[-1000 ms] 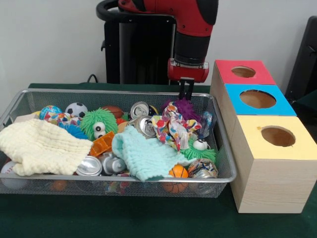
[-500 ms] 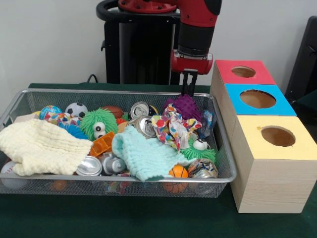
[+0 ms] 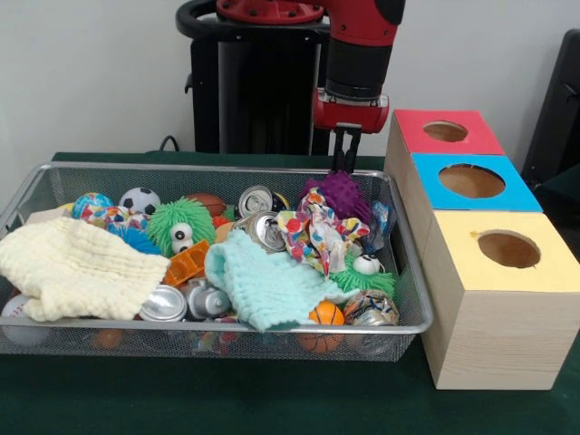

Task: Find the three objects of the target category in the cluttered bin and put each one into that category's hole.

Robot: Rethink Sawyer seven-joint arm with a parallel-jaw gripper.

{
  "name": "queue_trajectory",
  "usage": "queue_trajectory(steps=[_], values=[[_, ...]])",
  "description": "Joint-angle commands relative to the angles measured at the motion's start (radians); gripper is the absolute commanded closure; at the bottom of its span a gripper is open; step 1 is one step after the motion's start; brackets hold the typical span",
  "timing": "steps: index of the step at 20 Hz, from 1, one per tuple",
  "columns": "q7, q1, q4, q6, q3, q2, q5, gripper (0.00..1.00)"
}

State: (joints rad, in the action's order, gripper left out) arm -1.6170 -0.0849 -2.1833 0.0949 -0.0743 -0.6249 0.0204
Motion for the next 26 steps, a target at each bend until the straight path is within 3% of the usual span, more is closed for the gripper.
queue_trajectory(steps=[1, 20, 26], values=[[-0.202, -0.034, 0.006, -0.04, 0.039, -0.009, 0.026, 1.0], [-0.205, -0.001, -0.04, -0.156, 0.031, -0.173, 0.056, 1.0], [-0.2, -0.033, -0.034, -0.133, 0.045, -0.149, 0.04, 1.0]])
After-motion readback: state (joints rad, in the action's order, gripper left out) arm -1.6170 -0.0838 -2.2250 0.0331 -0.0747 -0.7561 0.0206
